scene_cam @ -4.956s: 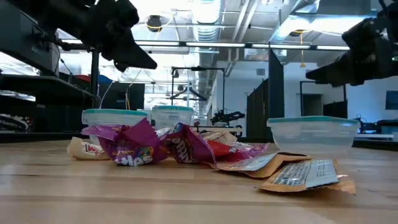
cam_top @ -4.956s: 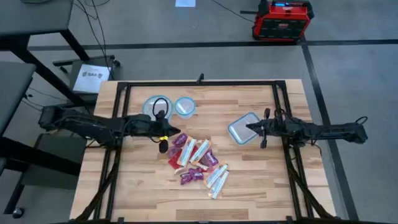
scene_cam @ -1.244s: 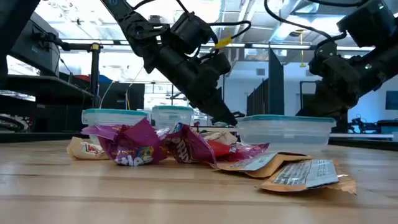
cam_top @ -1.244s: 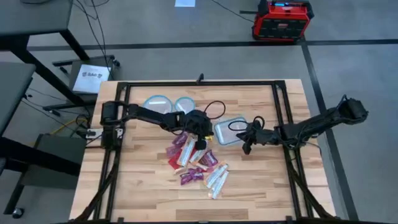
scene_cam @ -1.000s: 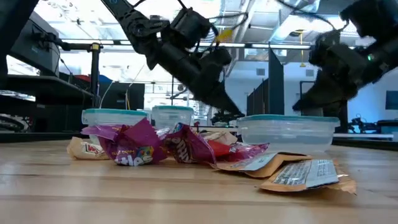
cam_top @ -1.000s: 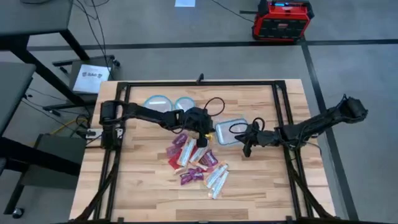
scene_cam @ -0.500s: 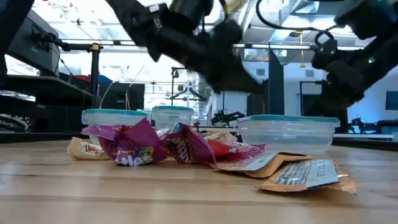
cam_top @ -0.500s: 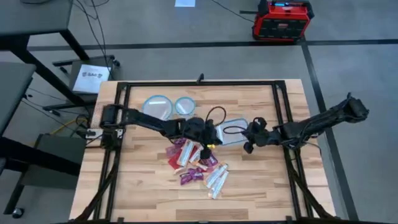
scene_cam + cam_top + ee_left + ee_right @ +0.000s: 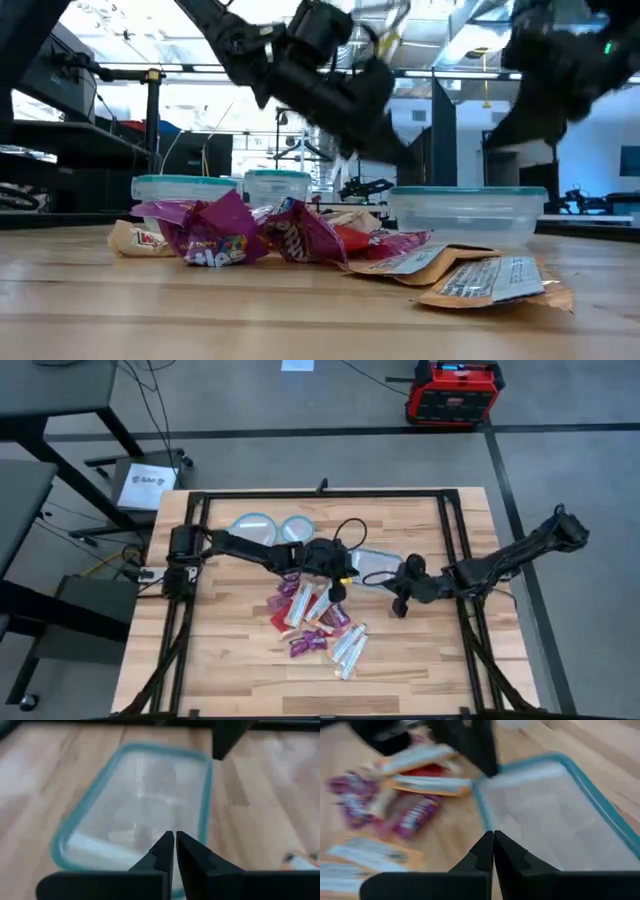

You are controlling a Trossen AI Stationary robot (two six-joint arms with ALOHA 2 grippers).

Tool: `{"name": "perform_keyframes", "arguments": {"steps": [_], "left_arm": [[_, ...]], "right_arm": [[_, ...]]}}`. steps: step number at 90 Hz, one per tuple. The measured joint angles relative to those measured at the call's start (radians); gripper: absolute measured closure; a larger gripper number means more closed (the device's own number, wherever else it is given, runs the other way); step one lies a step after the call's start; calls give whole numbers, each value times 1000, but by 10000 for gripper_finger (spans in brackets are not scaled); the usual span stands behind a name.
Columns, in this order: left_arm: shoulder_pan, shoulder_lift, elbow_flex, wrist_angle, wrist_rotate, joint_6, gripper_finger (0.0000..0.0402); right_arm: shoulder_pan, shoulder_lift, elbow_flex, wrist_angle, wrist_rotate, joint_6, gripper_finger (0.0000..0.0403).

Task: Sort candy
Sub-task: Open the rectangular transparent bin

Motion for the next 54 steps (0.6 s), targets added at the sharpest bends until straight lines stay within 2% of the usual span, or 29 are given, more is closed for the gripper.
{"name": "perform_keyframes", "arguments": {"steps": [6,12,22,28,34,54], "left_arm": [[-5,-24,12,-36,2,33,396],[-6,-31,15,-51,19,49,396],[7,-16,36,-48,149,40,396],[16,20,77,-38,192,45,396],[24,64,119,-58,203,71,396],[56,228,319,-207,228,188,396]], "right_arm": [[76,0,15,-22,19,94,403],[176,14,-3,-4,92,234,403],[358,115,-53,40,247,491,403],[426,202,-56,43,331,616,403],[446,291,-56,43,379,701,403],[401,548,-56,48,384,872,398]]}}
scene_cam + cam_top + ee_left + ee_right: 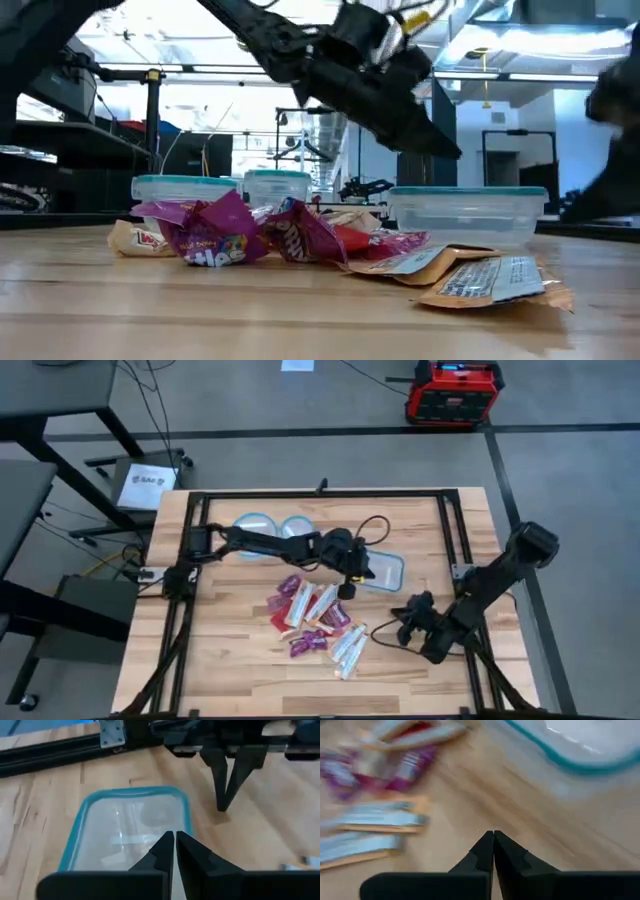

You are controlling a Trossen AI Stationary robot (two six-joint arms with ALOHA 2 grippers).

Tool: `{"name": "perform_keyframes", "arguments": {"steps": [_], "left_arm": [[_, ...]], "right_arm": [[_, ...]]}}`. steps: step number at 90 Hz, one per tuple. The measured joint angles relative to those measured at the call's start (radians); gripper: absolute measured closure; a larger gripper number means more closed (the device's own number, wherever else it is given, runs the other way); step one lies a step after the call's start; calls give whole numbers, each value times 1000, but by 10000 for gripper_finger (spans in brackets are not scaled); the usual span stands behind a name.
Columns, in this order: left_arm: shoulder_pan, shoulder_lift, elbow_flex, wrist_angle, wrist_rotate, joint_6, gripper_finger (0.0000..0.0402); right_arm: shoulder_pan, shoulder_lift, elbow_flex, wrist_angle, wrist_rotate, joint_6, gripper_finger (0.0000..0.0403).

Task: Sort candy
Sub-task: Open the rectangular transparent bin

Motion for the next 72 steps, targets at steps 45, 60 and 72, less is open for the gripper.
{"name": "perform_keyframes", "arguments": {"steps": [45,60,72], "left_arm": [[2,39,45,-151,140,-54,396],[-22,40,47,-125,143,-78,396],[-31,41,61,-139,141,-107,396]], "right_arm": [[29,71,-58,141,228,42,264],[28,96,-118,319,253,-4,242],[27,110,-128,473,246,-147,239]]}}
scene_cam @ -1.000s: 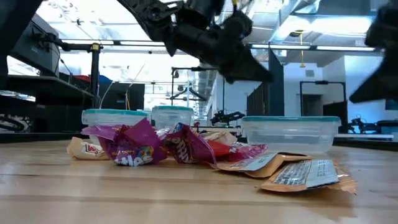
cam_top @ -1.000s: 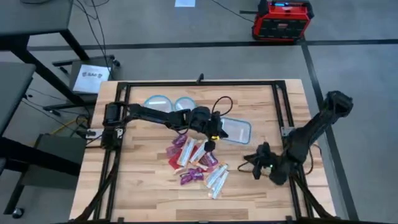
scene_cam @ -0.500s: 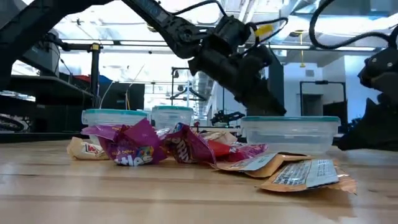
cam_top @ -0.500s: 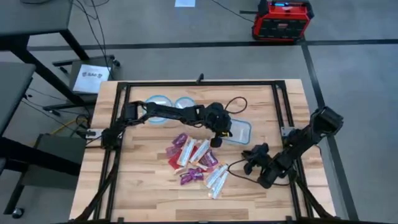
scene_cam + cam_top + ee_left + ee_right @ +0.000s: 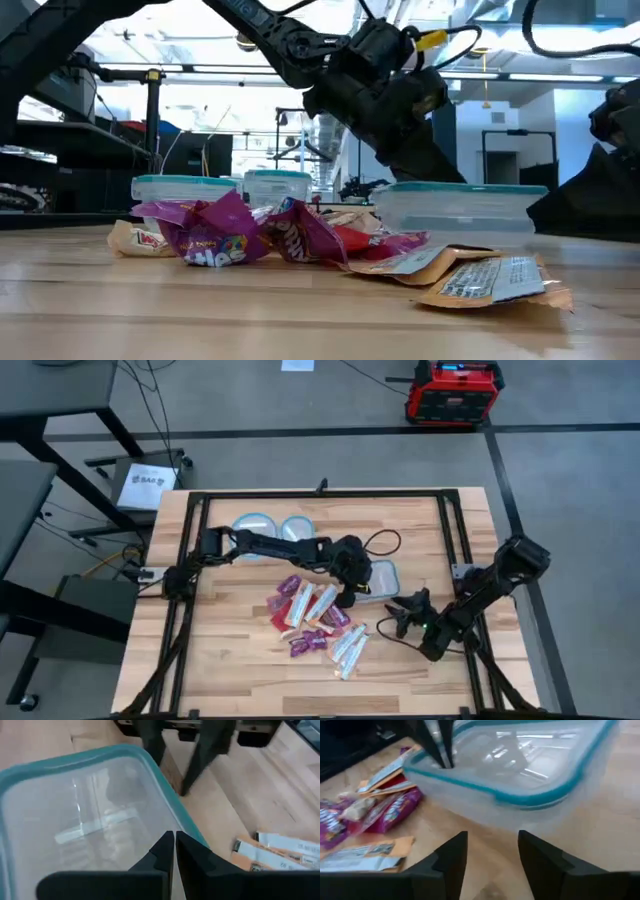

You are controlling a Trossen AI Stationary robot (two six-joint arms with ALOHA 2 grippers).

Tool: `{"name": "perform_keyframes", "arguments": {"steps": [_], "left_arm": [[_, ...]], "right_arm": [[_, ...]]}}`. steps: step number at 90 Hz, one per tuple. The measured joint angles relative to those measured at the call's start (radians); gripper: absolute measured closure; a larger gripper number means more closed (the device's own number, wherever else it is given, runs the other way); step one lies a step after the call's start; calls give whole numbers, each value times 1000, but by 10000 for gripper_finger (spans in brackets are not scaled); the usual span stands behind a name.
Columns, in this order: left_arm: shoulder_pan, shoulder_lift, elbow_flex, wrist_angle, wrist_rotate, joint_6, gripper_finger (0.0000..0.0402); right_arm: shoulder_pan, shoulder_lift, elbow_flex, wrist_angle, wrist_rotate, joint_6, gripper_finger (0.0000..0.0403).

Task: Sort candy
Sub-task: Open the rectangular transparent bin

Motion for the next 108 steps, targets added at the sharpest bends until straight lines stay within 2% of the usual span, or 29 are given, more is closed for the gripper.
{"name": "perform_keyframes", "arguments": {"steps": [8,19,31,37,45,57,73,86,108], "left_arm": [[0,-6,0,-1,-2,41,396],[3,-27,0,33,-10,47,396],[11,-29,2,175,-21,38,396],[12,-6,4,283,-27,8,396],[7,43,4,340,-27,-55,396],[6,111,0,358,-35,-84,396],[16,111,3,317,-31,-40,396],[17,111,3,272,23,9,396],[15,111,3,248,42,31,396]], "right_arm": [[0,-4,0,23,-1,-74,239],[1,-8,0,9,-7,-81,239],[-5,-8,0,-12,-6,-84,239],[-21,-8,0,-32,-5,-83,239],[-40,-8,0,-39,-4,-80,239],[-56,-8,0,-30,-5,-97,239],[-52,-8,0,-28,-4,-103,239],[-50,-8,0,-18,14,-108,239],[-41,-7,-2,185,-15,-308,248]]}}
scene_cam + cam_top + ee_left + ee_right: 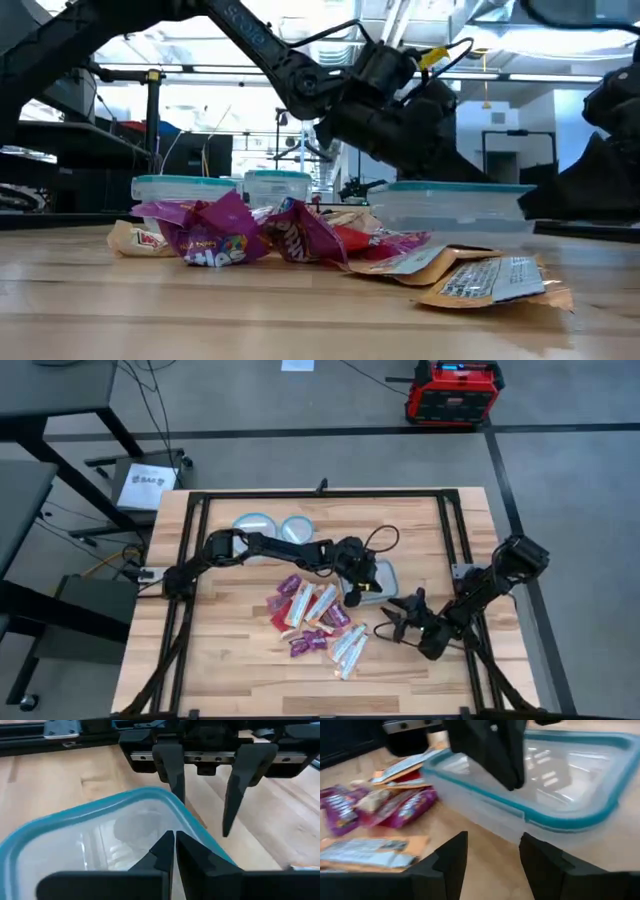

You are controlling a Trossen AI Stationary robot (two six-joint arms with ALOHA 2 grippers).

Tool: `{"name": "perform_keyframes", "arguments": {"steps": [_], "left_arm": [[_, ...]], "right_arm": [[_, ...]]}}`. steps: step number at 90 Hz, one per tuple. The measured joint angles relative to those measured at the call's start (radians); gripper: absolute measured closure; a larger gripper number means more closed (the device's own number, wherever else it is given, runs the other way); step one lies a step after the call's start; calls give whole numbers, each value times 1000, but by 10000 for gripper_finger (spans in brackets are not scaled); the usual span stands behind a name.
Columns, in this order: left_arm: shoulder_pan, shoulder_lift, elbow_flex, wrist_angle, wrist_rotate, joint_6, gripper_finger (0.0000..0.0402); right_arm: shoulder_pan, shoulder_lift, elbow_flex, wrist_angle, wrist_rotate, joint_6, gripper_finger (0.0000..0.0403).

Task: Sort candy
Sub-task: Open the rectangular transparent bin

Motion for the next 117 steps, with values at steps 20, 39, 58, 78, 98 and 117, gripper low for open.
{"name": "perform_keyframes", "arguments": {"steps": [20,39,58,78,98,117], "left_arm": [[-4,1,0,-9,-33,34,400],[-5,2,0,-27,-37,38,401],[-13,-54,-3,-46,-40,0,401],[-26,-153,-2,-173,-54,29,401],[-6,-183,-4,-448,-169,224,401],[5,-116,0,-421,-114,214,401]], "right_arm": [[-43,0,2,254,-64,-218,279],[-28,-1,3,304,-70,-278,283],[17,-1,2,228,-203,-218,283],[-32,-1,2,168,-153,-40,283],[-100,20,20,121,-191,-38,283],[-111,66,30,85,-98,-48,283]]}}
